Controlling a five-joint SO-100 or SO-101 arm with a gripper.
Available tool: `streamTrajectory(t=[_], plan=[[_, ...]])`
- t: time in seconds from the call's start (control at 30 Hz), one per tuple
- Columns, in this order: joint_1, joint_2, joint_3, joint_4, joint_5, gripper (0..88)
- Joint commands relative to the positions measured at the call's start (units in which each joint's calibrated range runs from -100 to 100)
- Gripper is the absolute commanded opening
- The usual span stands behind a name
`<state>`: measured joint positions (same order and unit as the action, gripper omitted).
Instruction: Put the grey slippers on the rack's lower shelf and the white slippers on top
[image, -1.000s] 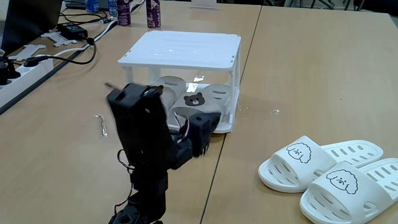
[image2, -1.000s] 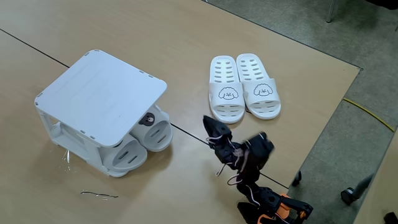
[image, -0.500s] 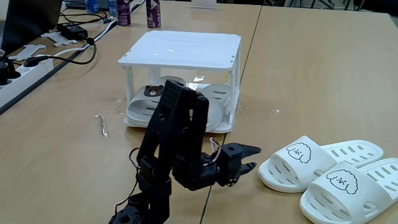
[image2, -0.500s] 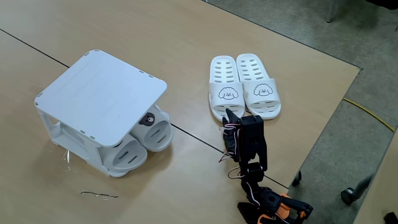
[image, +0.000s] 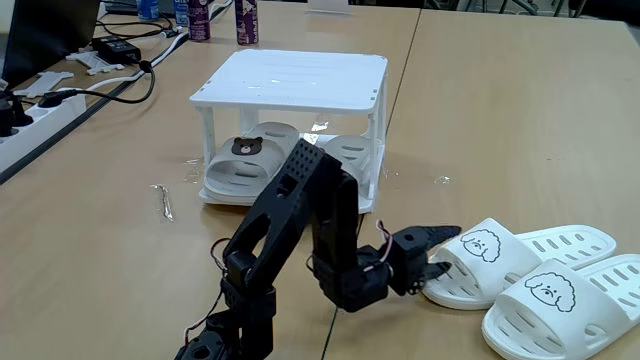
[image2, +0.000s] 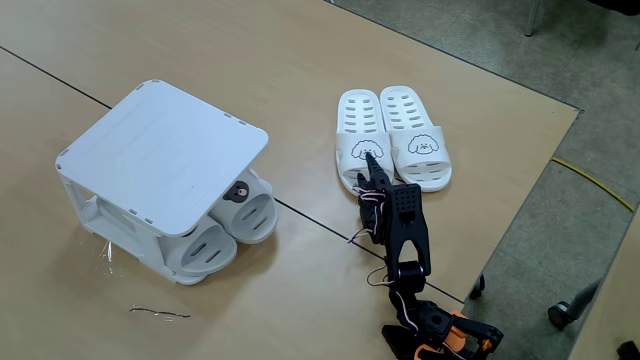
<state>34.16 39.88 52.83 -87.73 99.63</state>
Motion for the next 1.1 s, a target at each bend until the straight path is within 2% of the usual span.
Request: streamTrajectory(t=[0.0, 0.4, 0.53, 0.67, 0.77, 0.93, 1.07], plan=[[1.45, 1.48, -10.57, 3.77, 0.37, 28.4], [2.44, 12.16, -45.48, 25.26, 0.37, 27.1], [2.44, 12.58, -52.69, 31.90, 0.37, 0.0], [2.52, 10.40, -59.55, 33.71, 0.37, 0.7], [3.67, 2.74, -62.26, 42.43, 0.37, 0.7], [4.17, -10.30, -62.89, 49.16, 0.37, 0.7], [4.25, -23.51, -62.71, 60.89, 0.37, 0.7]])
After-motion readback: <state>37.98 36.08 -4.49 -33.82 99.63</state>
